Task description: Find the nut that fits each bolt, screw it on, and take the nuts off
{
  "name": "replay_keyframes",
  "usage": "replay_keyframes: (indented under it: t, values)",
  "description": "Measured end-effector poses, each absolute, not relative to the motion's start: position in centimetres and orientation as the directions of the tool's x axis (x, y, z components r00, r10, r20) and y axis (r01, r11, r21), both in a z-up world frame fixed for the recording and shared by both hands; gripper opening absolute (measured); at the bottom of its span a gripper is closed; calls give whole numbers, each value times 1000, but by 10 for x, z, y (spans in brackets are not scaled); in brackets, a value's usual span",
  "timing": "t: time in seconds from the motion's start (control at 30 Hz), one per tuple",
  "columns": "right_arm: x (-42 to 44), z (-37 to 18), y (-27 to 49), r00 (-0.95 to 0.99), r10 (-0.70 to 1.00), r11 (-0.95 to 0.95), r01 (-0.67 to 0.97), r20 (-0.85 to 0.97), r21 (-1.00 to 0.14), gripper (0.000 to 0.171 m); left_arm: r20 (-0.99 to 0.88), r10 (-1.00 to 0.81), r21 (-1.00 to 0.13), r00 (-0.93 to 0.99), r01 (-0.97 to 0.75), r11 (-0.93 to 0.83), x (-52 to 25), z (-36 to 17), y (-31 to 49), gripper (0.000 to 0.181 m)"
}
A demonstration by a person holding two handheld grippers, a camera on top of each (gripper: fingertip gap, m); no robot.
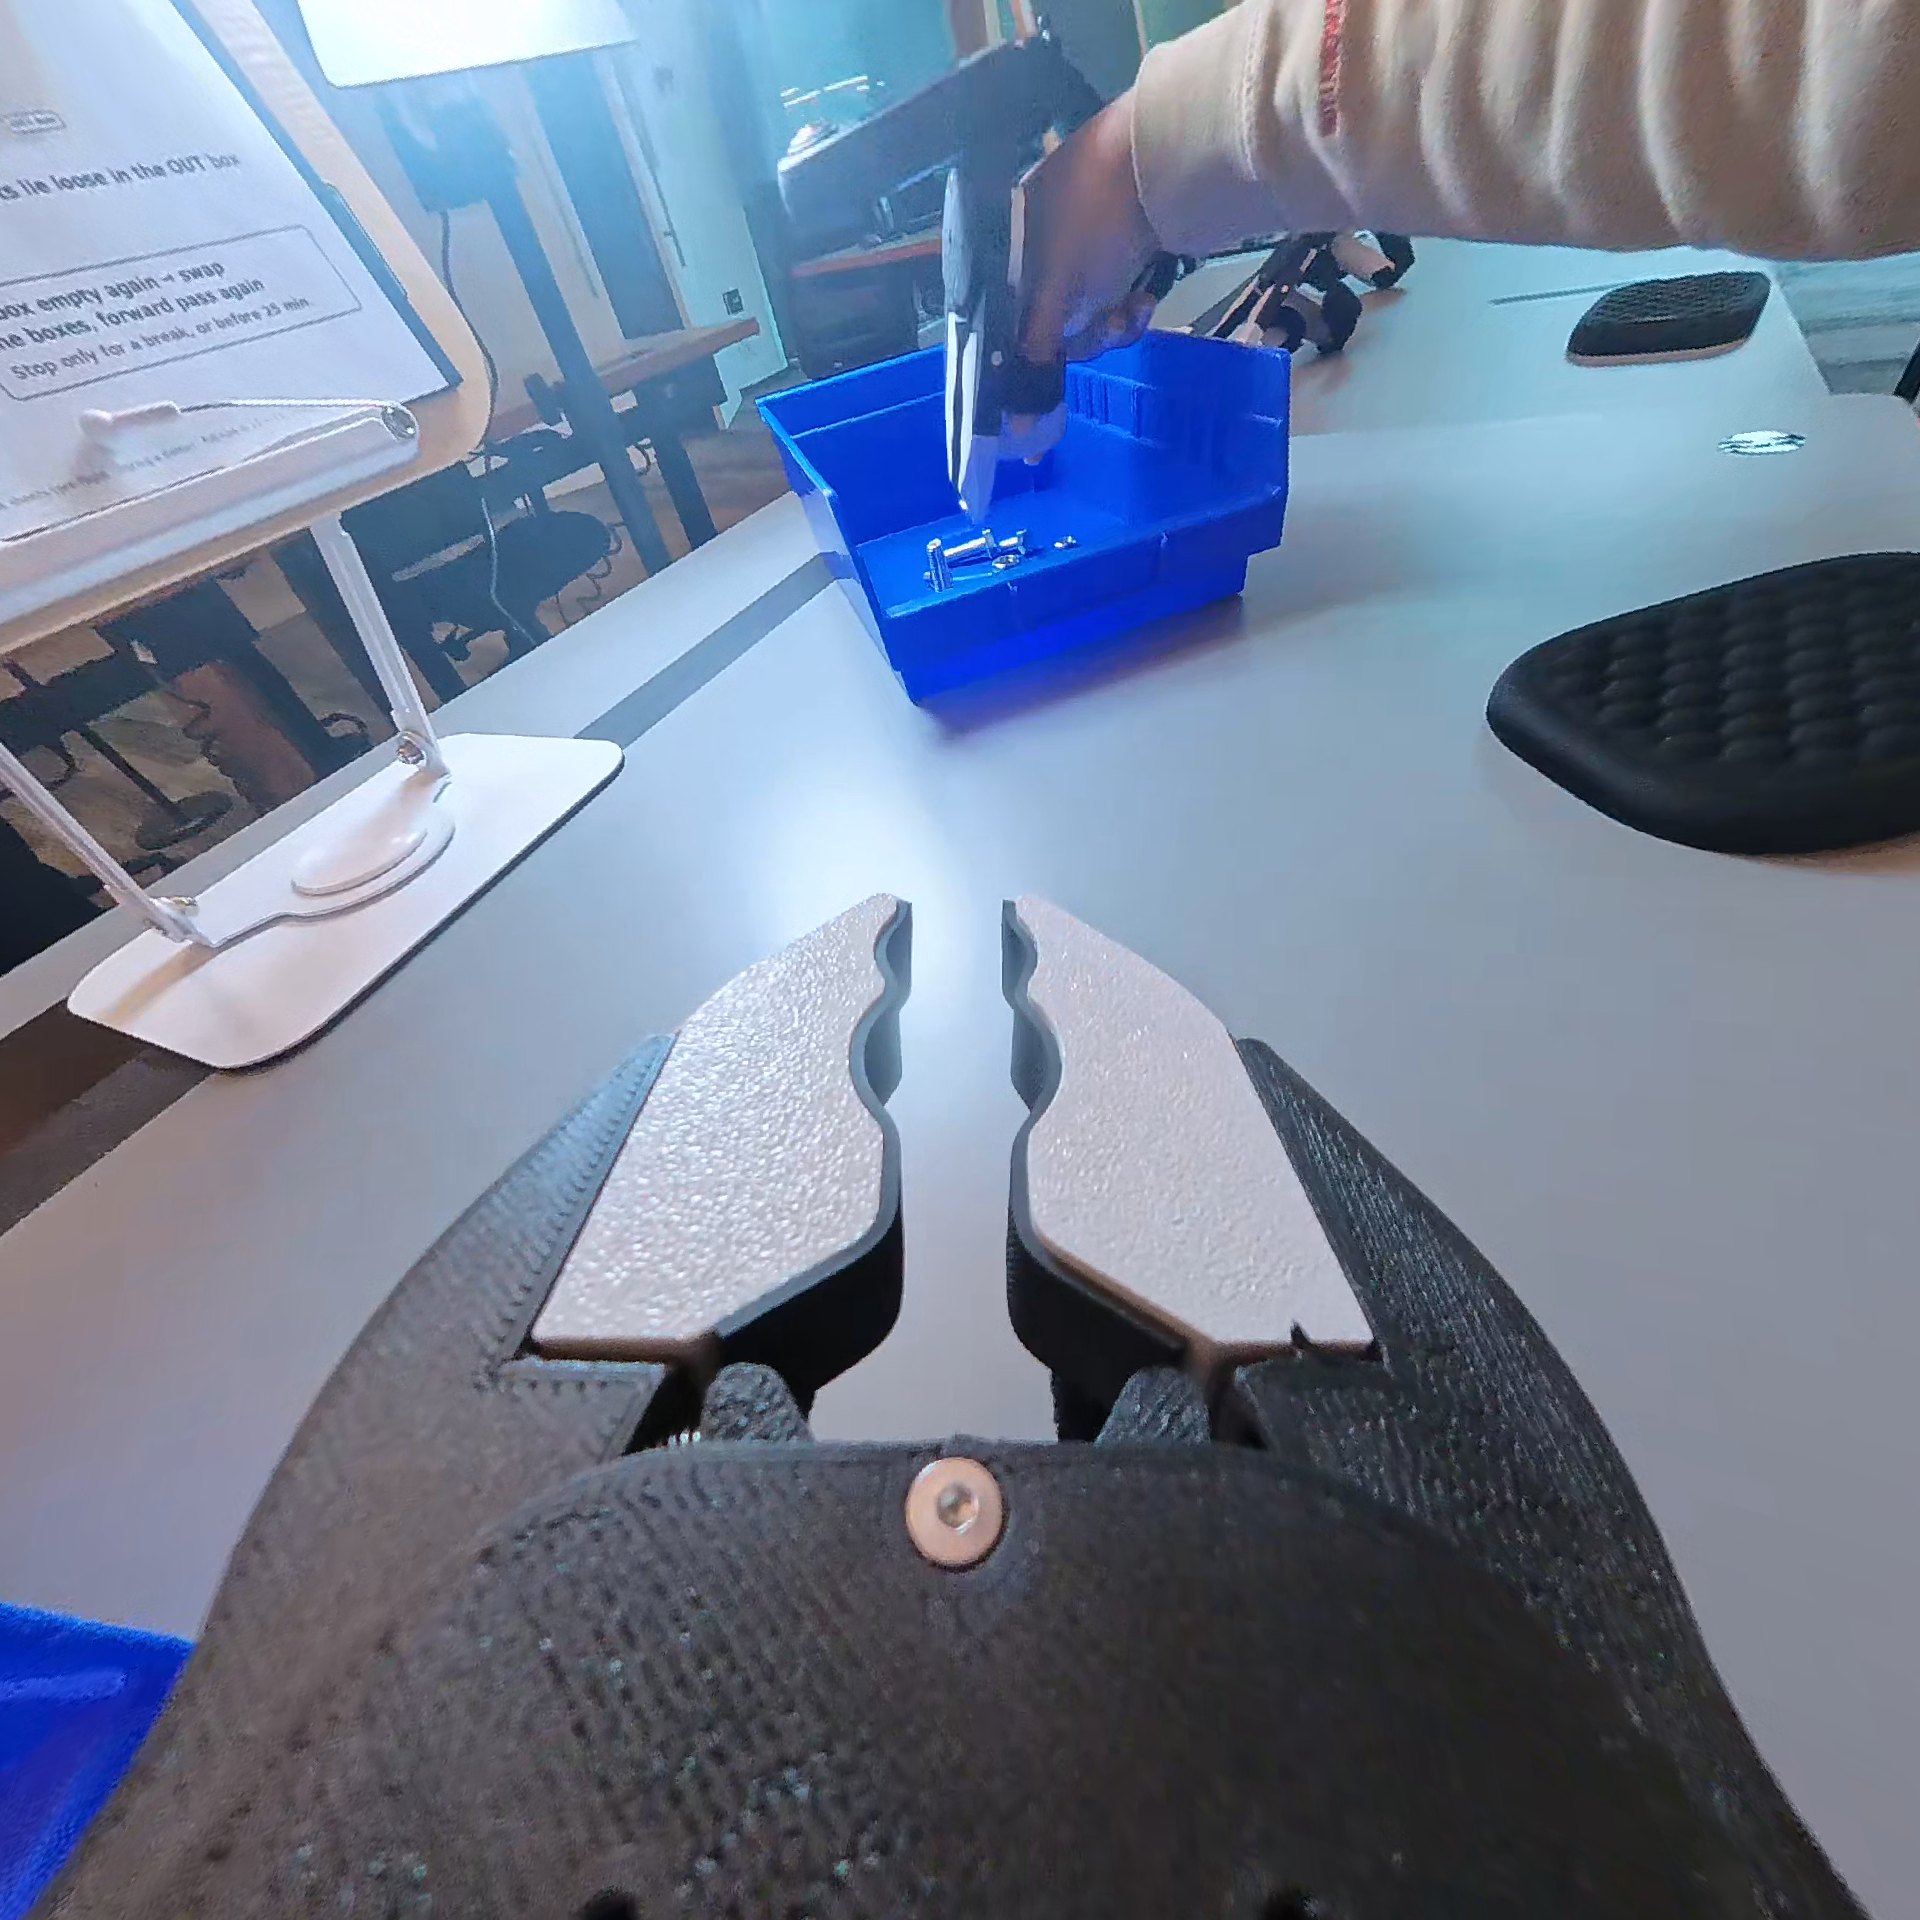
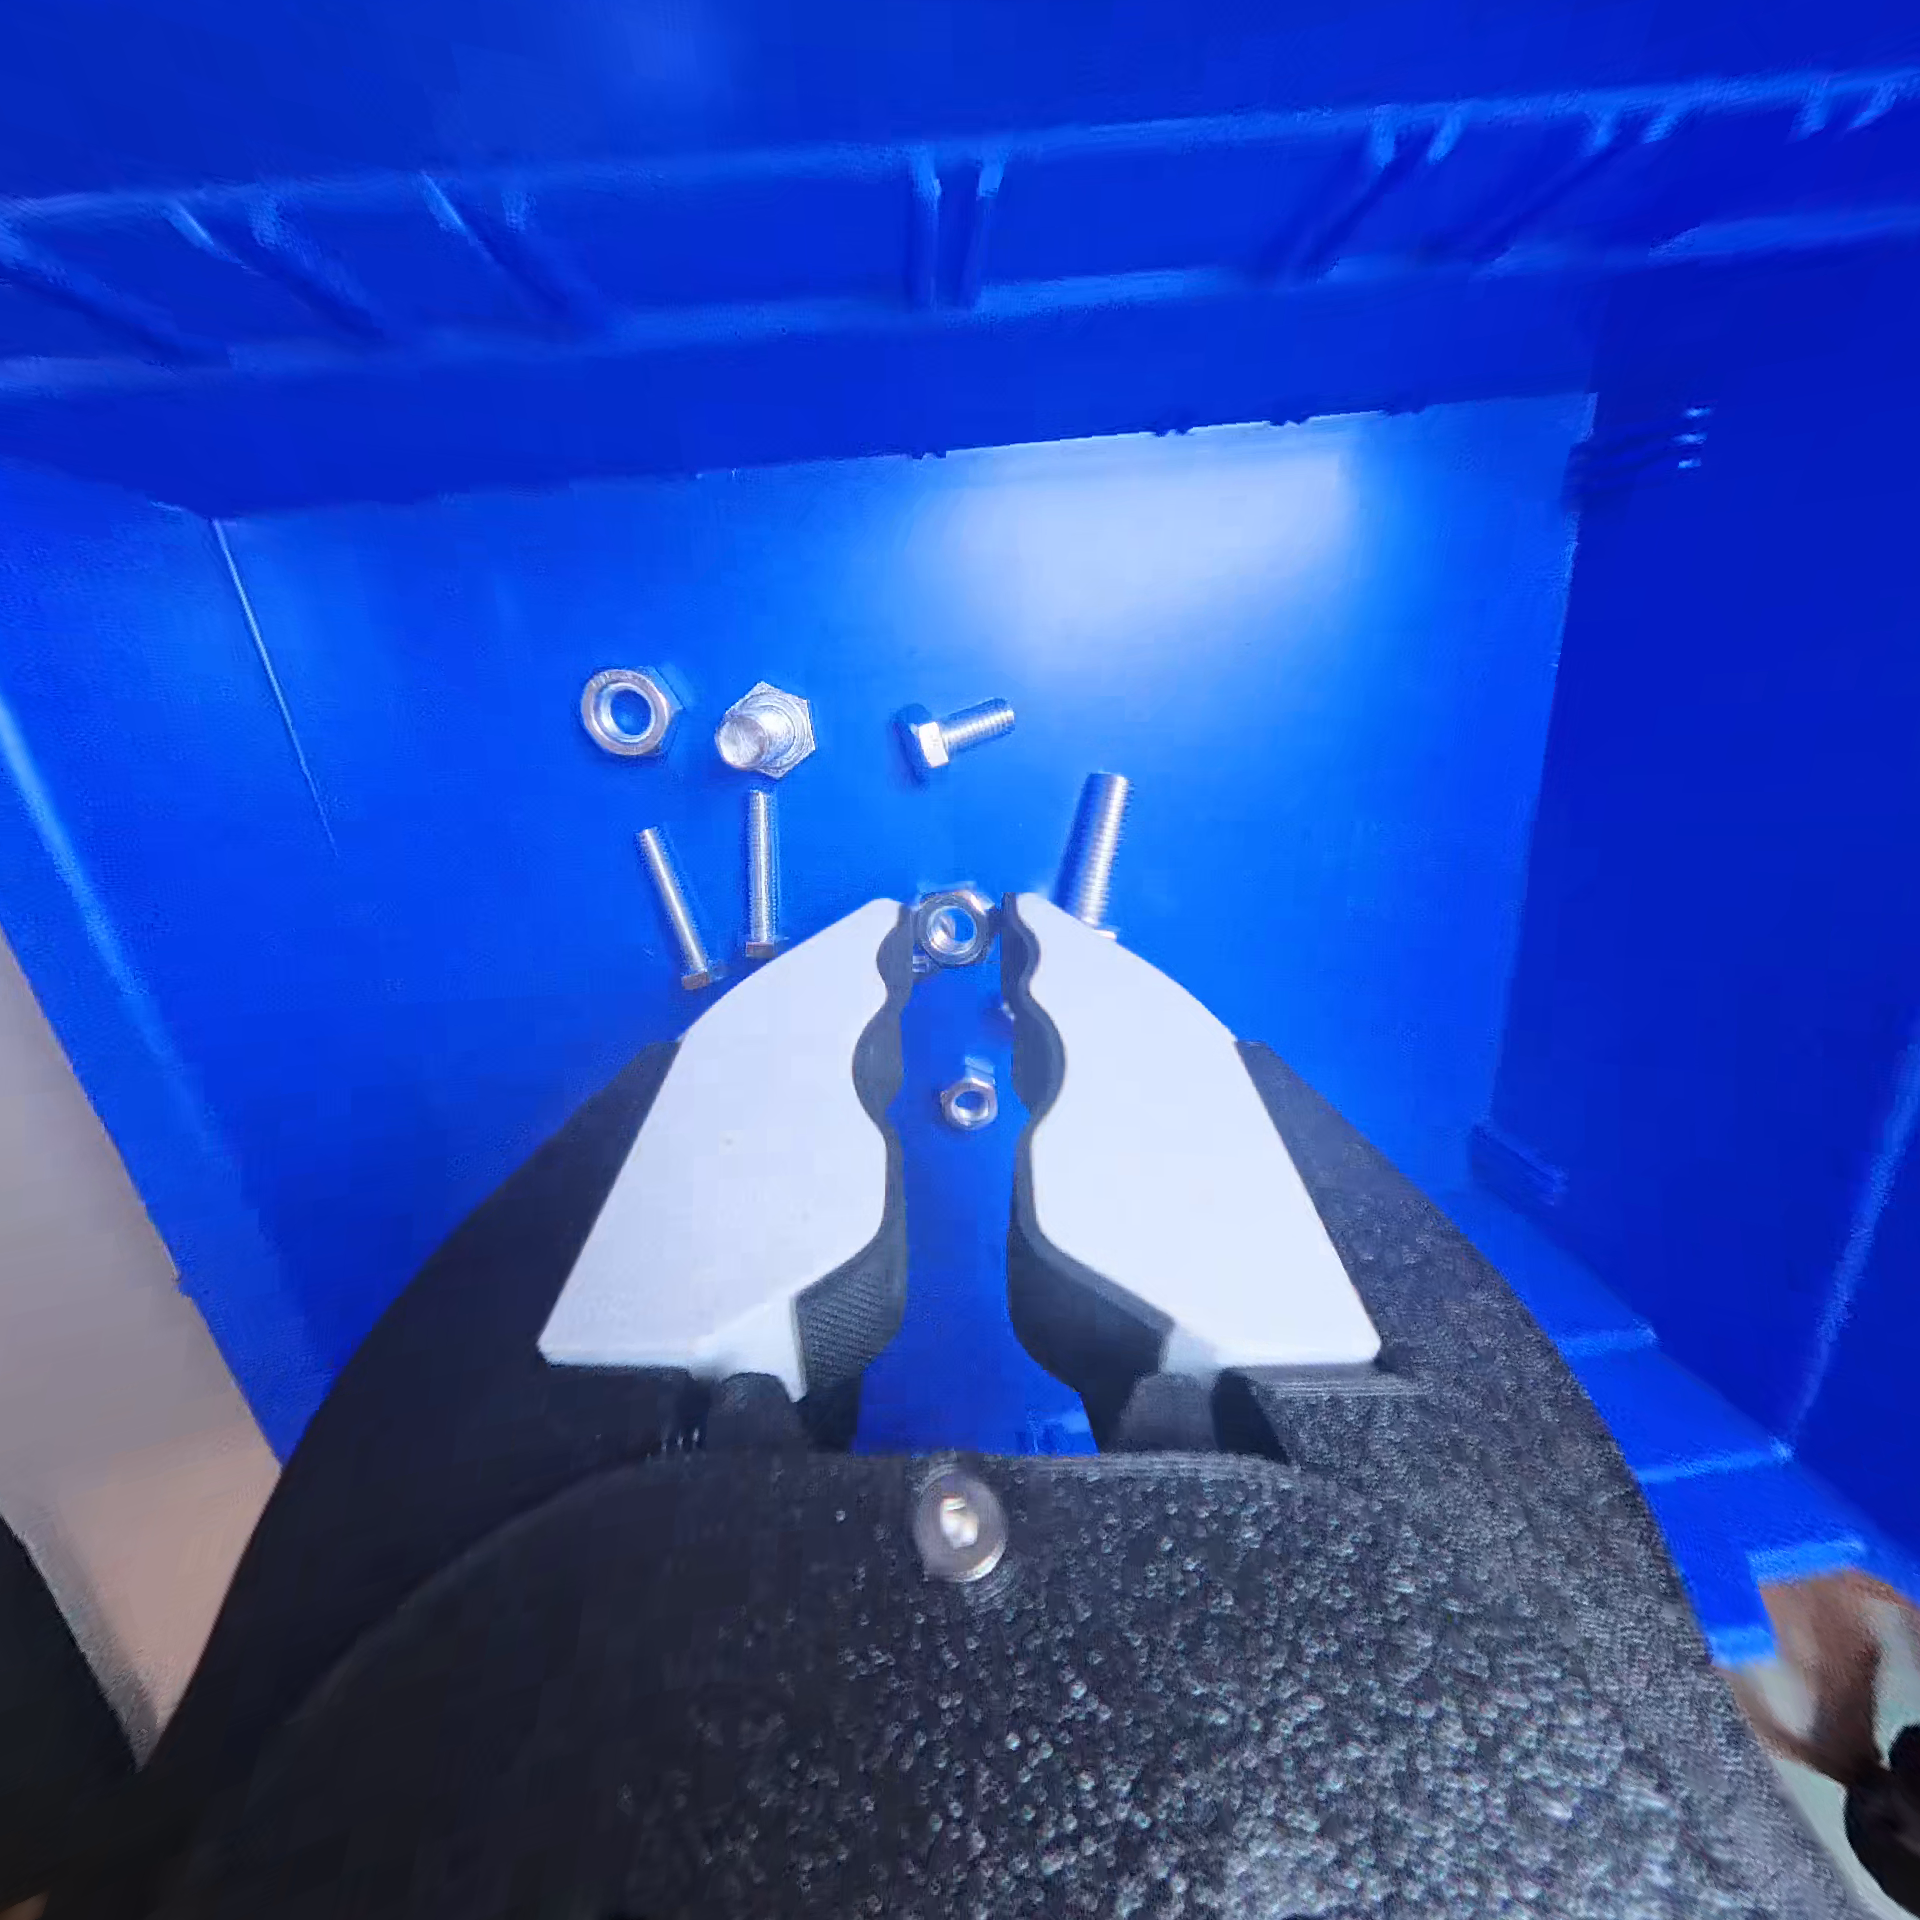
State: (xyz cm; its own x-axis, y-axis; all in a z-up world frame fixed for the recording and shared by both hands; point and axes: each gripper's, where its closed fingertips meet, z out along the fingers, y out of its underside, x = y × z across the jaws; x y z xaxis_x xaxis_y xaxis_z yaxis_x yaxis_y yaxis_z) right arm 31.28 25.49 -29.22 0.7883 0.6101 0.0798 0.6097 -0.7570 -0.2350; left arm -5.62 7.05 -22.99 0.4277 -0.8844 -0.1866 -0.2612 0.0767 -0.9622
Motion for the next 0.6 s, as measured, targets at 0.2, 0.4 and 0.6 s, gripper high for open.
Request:
replay_keyframes:
  t: [0.2,0.4,0.6]
  values:
    - [316,-316,258,792,607,-775,609,71,-169,17,-134,-895,-969,425,-246,28,-58,-235,76,16]
    - [315,-298,263,807,584,-765,583,87,-273,24,-133,-892,-970,432,-240,28,-60,-234,77,17]
    - [240,-194,254,786,609,-491,481,109,-726,24,-154,-885,-970,440,-237,51,-62,-228,76,17]
